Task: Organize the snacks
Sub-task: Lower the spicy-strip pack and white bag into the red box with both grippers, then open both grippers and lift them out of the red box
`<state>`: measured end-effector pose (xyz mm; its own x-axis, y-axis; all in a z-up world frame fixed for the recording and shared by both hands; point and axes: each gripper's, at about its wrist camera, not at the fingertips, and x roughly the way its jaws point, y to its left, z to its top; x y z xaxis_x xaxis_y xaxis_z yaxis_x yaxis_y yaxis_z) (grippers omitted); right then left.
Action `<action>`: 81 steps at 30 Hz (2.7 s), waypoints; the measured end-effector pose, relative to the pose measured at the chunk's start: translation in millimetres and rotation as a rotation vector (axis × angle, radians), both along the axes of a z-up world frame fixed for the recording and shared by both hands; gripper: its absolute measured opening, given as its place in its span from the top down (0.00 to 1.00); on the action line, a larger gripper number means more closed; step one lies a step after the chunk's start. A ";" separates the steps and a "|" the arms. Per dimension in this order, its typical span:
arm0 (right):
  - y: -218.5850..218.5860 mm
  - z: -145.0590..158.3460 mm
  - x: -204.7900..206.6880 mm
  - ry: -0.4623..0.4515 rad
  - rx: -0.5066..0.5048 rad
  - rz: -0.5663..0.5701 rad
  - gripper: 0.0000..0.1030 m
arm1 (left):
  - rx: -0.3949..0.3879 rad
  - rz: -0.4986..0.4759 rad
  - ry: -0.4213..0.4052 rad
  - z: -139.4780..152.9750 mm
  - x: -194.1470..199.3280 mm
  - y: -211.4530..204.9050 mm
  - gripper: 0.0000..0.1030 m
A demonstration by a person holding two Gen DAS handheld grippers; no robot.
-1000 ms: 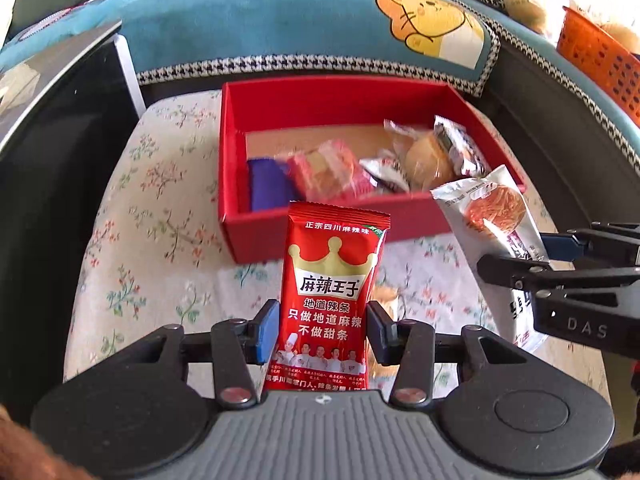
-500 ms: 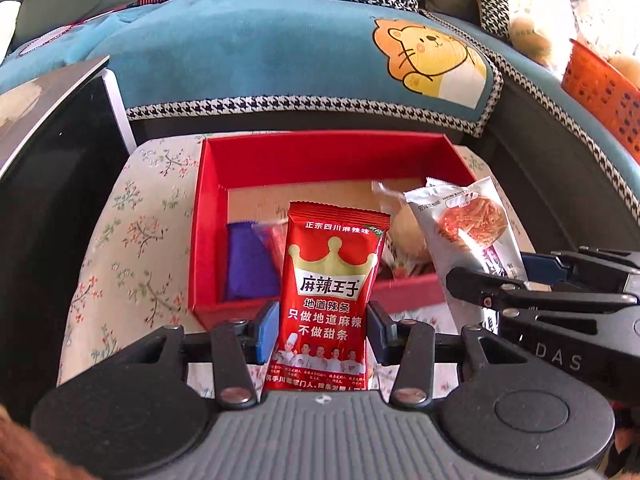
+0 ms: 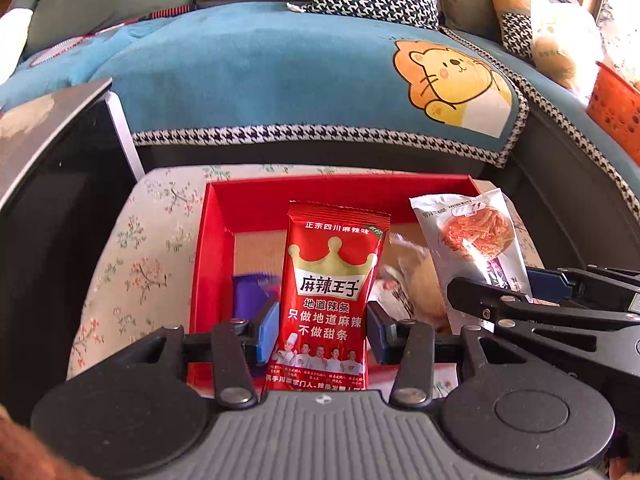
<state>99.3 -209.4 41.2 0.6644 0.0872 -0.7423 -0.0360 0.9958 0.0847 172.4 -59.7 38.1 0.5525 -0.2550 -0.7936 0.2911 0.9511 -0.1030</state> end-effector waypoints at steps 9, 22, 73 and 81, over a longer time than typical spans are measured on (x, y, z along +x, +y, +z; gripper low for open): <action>-3.2 -7.1 24.3 0.006 -0.015 -0.011 0.51 | 0.015 0.033 0.005 -10.5 22.9 -6.3 0.14; 0.4 -24.1 47.6 0.023 -0.046 -0.009 0.52 | 0.056 0.068 0.016 -29.8 44.3 -9.6 0.15; -0.2 -34.4 62.0 0.016 -0.106 -0.047 0.36 | 0.133 0.157 0.009 -39.3 54.8 -2.1 0.08; 2.9 -17.4 48.8 -0.009 -0.099 -0.051 0.32 | 0.124 0.160 -0.015 -27.3 42.5 4.0 0.04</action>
